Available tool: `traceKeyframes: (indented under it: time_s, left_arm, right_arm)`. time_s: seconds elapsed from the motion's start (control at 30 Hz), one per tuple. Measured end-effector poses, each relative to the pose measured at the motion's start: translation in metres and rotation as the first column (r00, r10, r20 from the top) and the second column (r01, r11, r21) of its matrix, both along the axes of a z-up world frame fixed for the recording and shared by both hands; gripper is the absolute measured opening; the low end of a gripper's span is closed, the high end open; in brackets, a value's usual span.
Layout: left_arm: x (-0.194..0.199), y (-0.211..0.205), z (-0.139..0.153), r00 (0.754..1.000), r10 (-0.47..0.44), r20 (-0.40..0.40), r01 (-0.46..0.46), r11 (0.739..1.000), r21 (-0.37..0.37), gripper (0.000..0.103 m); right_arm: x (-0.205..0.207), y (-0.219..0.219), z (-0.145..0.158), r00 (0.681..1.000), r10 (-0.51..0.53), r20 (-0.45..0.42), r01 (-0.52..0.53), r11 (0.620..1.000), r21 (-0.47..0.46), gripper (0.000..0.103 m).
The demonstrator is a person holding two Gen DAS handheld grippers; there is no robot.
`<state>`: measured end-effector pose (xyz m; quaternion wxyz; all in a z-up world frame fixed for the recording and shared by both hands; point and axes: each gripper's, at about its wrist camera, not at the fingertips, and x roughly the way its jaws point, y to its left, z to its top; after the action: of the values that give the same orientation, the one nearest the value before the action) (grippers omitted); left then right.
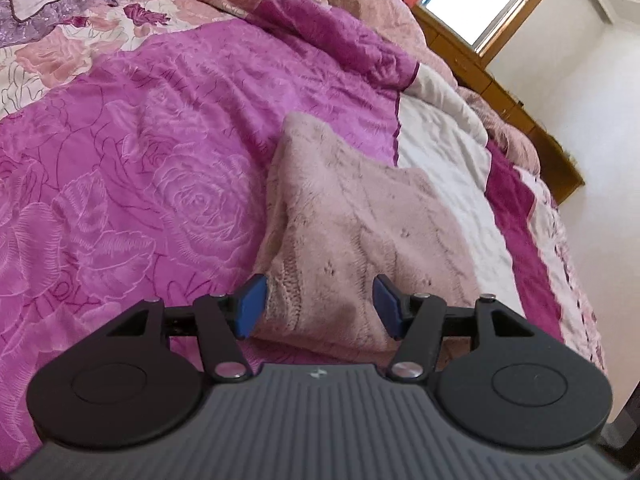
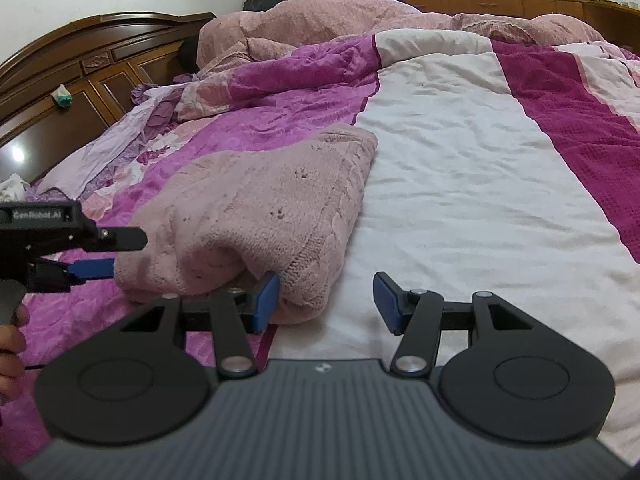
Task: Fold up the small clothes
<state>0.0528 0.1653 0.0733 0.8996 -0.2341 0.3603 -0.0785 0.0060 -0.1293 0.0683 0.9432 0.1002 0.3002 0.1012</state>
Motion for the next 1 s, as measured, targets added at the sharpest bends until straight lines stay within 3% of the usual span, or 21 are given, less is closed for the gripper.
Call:
traceKeyframes:
  time_s: [0.23, 0.57, 0.77, 0.8, 0.83, 0.9, 1.0]
  left_arm:
    - [-0.011, -0.011, 0.015, 0.998, -0.007, 0.068, 0.002, 0.998, 0.060, 0.063]
    - [-0.010, -0.012, -0.004, 0.998, 0.069, 0.005, -0.069, 0.986, 0.151, 0.064]
    - [-0.009, -0.008, -0.008, 0.998, 0.056, 0.005, -0.056, 0.993, 0.102, 0.063]
    - [-0.010, -0.009, -0.007, 0.999, 0.052, 0.017, -0.053, 0.992, 0.112, 0.060]
    - [-0.012, -0.011, -0.005, 0.998, 0.054, 0.029, -0.057, 0.991, 0.123, 0.050]
    - [-0.012, -0.015, -0.005, 0.998, 0.048, 0.029, -0.052, 0.989, 0.139, 0.043]
    - [-0.008, -0.017, -0.012, 0.999, 0.031, -0.008, -0.030, 0.992, 0.123, 0.043]
  right_arm:
    - [0.000, 0.000, -0.002, 1.000, -0.004, -0.005, 0.004, 1.000, 0.008, 0.056]
    - [-0.003, -0.004, -0.001, 1.000, -0.006, -0.002, 0.006, 1.000, 0.024, 0.056]
    - [-0.001, -0.002, -0.004, 1.000, 0.000, -0.023, 0.001, 0.999, 0.033, 0.056]
    - [-0.001, -0.001, -0.004, 1.000, 0.001, -0.024, 0.000, 1.000, 0.031, 0.056]
    - [-0.001, -0.001, -0.004, 1.000, 0.001, -0.025, 0.000, 1.000, 0.030, 0.056]
    - [-0.001, -0.001, -0.005, 1.000, -0.002, -0.026, 0.003, 1.000, 0.029, 0.056]
    - [0.000, 0.000, -0.005, 1.000, -0.007, -0.028, 0.008, 0.999, 0.034, 0.056]
